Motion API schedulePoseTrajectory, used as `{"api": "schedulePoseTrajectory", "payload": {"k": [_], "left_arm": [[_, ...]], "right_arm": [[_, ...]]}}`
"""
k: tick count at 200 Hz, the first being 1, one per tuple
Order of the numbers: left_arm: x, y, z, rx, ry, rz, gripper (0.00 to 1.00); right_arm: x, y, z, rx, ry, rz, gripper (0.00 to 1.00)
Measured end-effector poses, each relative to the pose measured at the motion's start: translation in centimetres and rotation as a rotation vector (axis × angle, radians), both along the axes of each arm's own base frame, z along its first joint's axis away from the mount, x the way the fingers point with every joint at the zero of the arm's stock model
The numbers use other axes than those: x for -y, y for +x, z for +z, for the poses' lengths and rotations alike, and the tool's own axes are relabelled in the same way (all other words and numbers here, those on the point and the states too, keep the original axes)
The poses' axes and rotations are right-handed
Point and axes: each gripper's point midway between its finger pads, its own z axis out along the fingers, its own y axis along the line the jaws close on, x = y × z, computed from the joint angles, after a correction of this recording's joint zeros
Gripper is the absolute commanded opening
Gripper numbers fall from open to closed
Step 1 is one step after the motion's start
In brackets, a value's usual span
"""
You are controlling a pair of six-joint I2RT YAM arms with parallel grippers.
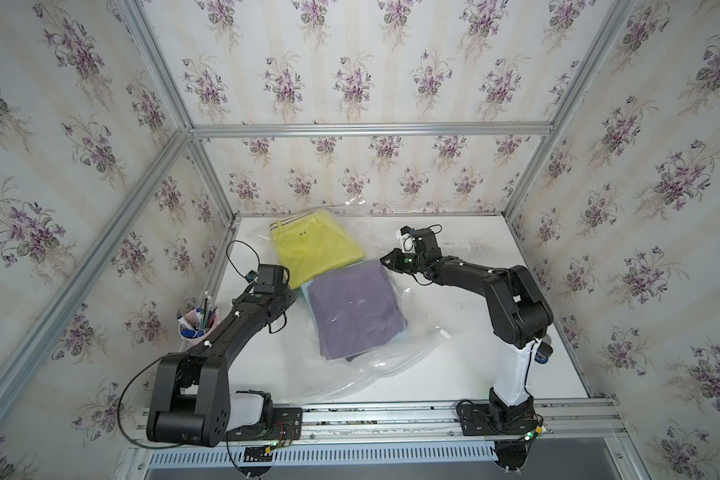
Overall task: Take the trousers out of the vacuum bag
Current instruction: Adjust the vacuum bag at the center of the board.
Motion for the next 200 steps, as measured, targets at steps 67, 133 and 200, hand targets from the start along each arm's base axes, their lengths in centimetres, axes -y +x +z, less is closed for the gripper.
{"api": "schedulePoseTrajectory", "payload": {"k": [67, 133, 200], "left_arm": [[2.4, -0.5, 8.1, 0.138, 0.029, -0.209, 1.00], [14.2, -5.4, 14.5, 0.229, 0.020, -0.783, 1.00], [22.5, -15.9, 13.6, 0.132, 0.130, -1.301, 1.00]], "right_arm": [[6.0, -3.8, 5.7, 0.146, -0.068, -0.109, 0.95], [9.4, -13.1, 9.3, 0.236, -0.034, -0.116, 1.00], [11.7, -19.4, 13.1, 0.358, 0.053, -0.126, 1.00]]}}
